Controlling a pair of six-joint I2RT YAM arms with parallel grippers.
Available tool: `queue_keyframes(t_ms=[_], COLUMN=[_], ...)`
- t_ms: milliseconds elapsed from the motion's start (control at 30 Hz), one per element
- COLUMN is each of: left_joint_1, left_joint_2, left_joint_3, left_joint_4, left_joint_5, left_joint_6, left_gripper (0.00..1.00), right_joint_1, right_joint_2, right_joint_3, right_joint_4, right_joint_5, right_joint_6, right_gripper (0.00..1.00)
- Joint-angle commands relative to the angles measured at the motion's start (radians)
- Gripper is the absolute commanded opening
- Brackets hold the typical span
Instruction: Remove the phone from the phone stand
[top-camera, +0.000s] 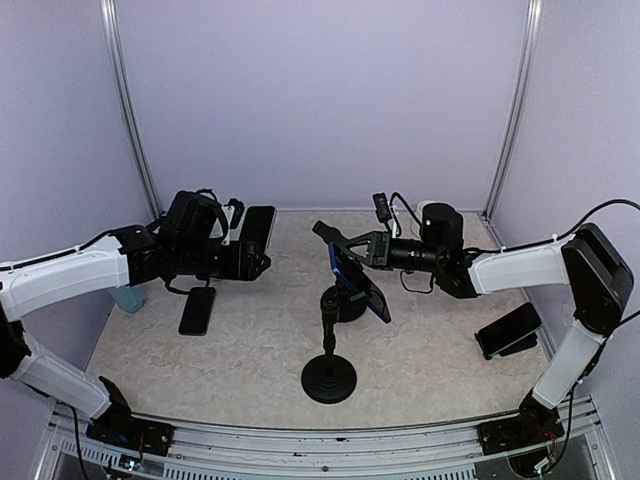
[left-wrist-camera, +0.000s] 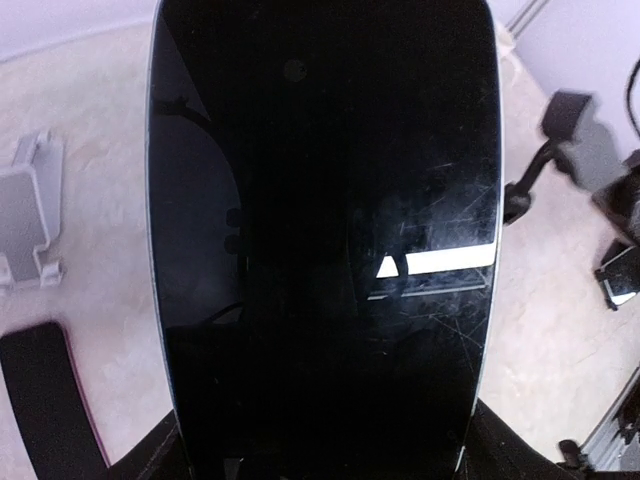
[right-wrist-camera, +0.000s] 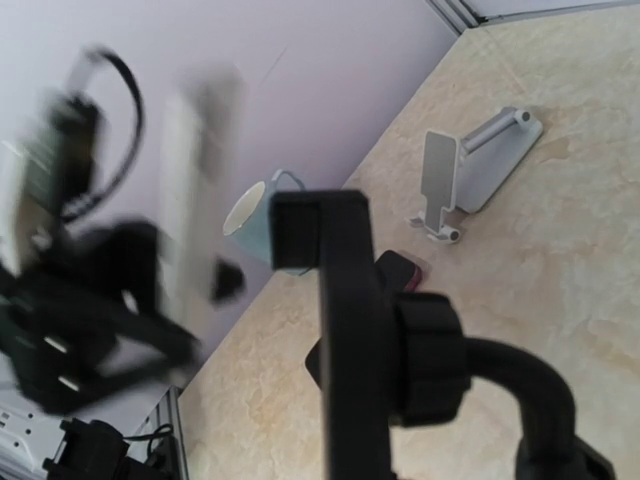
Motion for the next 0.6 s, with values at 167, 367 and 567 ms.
queue_keyframes(t_ms=[167, 367, 567], left_joint_1=[-0.06, -0.098, -0.124], left_joint_2=[-0.044, 0.007, 0.071], left_joint_3=[-0.132, -0.156, -0.161], left_joint_4=[-0.06, -0.052, -0.036], left_joint_5=[-0.19, -0.207, -0.228], left_joint_6=[-0.206, -0.269, -0.313], left_gripper=[0.26, 0.28, 0.31], right_joint_1=[-0.01, -0.011, -0.011], right_joint_2=[-0.035, -0.036, -0.037], right_joint_3=[-0.011, -0.013, -0.019], right_joint_4=[0.059, 0.06, 0.067], right_joint_5=[-0.022, -0.026, -0.032], right_joint_6=[-0.01, -0.011, -0.014], right_gripper=[0.0, 0.0, 0.0])
